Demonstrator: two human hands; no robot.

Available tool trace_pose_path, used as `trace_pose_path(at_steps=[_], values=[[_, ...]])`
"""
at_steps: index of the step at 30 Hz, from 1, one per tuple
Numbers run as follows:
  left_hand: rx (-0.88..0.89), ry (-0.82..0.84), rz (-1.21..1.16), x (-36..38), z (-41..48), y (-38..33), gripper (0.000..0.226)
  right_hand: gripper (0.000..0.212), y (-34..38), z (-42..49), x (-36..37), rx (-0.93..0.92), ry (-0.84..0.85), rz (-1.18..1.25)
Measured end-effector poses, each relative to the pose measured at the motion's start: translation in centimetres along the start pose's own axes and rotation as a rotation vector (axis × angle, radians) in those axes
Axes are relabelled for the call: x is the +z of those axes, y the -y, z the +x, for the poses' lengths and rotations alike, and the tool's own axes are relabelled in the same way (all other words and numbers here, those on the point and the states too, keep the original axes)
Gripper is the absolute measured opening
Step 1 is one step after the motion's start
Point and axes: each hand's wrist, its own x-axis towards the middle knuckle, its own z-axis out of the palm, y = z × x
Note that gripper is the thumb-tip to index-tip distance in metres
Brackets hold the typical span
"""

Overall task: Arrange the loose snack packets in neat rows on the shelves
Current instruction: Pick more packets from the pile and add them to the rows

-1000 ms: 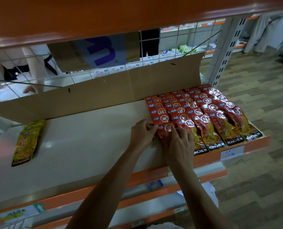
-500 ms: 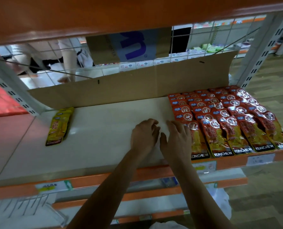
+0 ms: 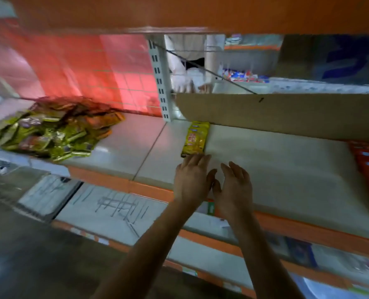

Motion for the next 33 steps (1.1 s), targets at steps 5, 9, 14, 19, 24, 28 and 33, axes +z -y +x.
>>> trace_pose_path(at_steps=[5, 9, 14, 19, 24, 28, 33], values=[[-0.072, -0.030, 0.081, -3.3, -1.7, 8.5, 0.048, 0.047, 7.8, -0.3, 5.1, -0.049, 0.020, 0.033], [-0.147, -0.048, 0.113, -5.0, -2.1, 13.5, 0.049, 0.048, 11.8, 0.1, 8.0, -0.084, 0.057, -0.006], [-0.225, -0.093, 0.117, -6.6, -1.3, 17.8, 0.047, 0.045, 15.7, 2.6, 10.0, -0.128, 0.110, -0.007], [-0.322, -0.070, 0.188, -8.4, 0.6, 22.3, 0.053, 0.046, 20.4, 5.9, 12.1, -0.161, 0.150, 0.077], [-0.424, -0.083, 0.201, -10.2, 2.3, 26.9, 0.050, 0.042, 24.0, 8.3, 14.2, -0.213, 0.193, 0.171], [-0.474, -0.099, 0.184, -10.5, 4.0, 29.7, 0.044, 0.042, 25.0, 10.2, 15.5, -0.205, 0.230, 0.154], [-0.462, -0.104, 0.127, -11.1, 7.4, 33.1, 0.047, 0.040, 27.3, 13.6, 17.4, -0.139, 0.225, 0.164]])
